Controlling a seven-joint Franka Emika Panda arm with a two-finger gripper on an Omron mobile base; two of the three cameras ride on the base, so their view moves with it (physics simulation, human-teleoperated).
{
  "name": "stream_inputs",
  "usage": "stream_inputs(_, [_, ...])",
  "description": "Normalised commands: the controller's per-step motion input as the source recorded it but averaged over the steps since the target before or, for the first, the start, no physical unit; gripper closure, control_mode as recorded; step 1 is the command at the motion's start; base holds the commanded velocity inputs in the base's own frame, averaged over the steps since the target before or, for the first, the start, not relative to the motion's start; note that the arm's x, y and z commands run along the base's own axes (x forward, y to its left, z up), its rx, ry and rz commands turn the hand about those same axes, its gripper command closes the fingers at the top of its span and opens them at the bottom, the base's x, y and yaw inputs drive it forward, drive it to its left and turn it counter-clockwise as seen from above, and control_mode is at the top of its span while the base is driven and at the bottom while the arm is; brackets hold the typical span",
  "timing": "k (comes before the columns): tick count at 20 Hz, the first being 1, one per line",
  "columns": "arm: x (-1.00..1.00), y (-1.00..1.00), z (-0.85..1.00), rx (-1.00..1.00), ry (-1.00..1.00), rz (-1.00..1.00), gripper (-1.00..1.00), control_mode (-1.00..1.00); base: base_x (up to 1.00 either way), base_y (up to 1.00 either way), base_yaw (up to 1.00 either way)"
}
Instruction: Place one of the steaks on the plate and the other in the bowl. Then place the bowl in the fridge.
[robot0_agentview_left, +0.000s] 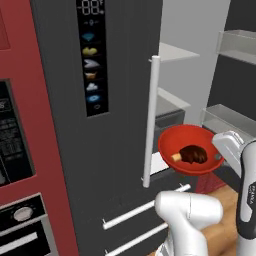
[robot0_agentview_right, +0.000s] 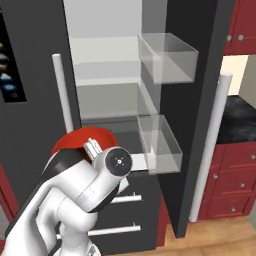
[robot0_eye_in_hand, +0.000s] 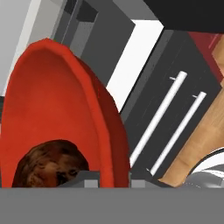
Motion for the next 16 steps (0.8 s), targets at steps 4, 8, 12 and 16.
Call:
stream_inputs(4, [0.0, 0.0, 0.0, 0.0, 0.0, 0.0, 1.0, 1.0, 0.78, -0.33, -0.06])
stream_inputs(8, [0.0, 0.0, 0.0, 0.0, 0.0, 0.0, 1.0, 1.0, 0.74, -0.33, -0.06])
stream_inputs(12, [0.0, 0.0, 0.0, 0.0, 0.0, 0.0, 1.0, 1.0, 0.73, -0.01, -0.03])
stream_inputs(16, [0.0, 0.0, 0.0, 0.0, 0.0, 0.0, 1.0, 1.0, 0.6, -0.01, -0.02])
